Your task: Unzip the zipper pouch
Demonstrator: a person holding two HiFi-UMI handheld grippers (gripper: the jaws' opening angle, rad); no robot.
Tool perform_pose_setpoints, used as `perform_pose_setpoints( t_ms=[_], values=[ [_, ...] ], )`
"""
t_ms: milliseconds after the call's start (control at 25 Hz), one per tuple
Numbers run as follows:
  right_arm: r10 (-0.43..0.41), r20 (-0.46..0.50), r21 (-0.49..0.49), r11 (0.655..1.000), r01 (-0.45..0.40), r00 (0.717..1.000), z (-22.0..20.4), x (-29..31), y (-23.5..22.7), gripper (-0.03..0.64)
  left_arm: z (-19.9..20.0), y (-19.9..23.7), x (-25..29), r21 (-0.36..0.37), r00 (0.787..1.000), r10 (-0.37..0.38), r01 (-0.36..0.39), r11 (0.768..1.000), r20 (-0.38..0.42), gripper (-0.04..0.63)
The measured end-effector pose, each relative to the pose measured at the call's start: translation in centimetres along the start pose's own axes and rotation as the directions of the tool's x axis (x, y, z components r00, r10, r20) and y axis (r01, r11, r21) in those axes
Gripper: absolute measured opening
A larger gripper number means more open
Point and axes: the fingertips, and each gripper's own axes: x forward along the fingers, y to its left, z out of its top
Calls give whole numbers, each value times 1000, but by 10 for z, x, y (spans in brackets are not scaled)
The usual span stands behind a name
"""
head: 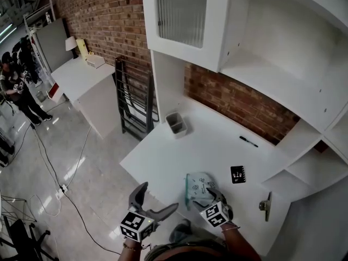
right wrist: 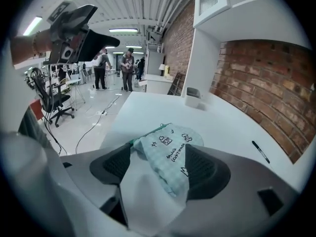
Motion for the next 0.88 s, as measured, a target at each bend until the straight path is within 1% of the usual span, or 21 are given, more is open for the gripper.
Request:
perform_pose_setpoints(
  t_ms=[200, 320, 360, 440, 560, 640, 720, 880],
  values=[
    [46, -55, -49, 998, -49, 997, -5, 19, 4, 339, 4, 11, 13, -7, 1000, -3, 3, 1000, -1, 566],
    [41, -80, -92, 995, -48, 996, -9, 26, 1, 283, 2, 16, 20, -17, 1000, -5, 5, 1000, -9, 566],
    [32, -80, -96, 995, -40, 996, -9, 26, -2, 250, 1, 18, 22, -22, 1000, -6, 6, 1000, -12, 566],
    [24, -73, -73, 997, -29, 997, -8, 26, -11, 182, 1, 22, 28, -30, 1000, -8, 8, 1000, -15, 566],
    [26, -64, -21, 999, -28, 998, -6, 26, -22, 100, 5, 23, 37, -35, 1000, -18, 18, 999, -13, 566],
    [31, -56, -5, 1000, -31, 998, -5, 24, -25, 49, 9, 22, 42, -31, 999, -33, 32, 999, -13, 566],
    [35, -43, 2, 999, -35, 998, -3, 22, -25, 23, 10, 20, 47, -18, 998, -52, 51, 999, -19, 566],
    [59, -1, 46, 997, -59, 998, 6, 16, -28, 12, 4, 19, 50, 13, 995, -88, 88, 996, -50, 566]
  ],
)
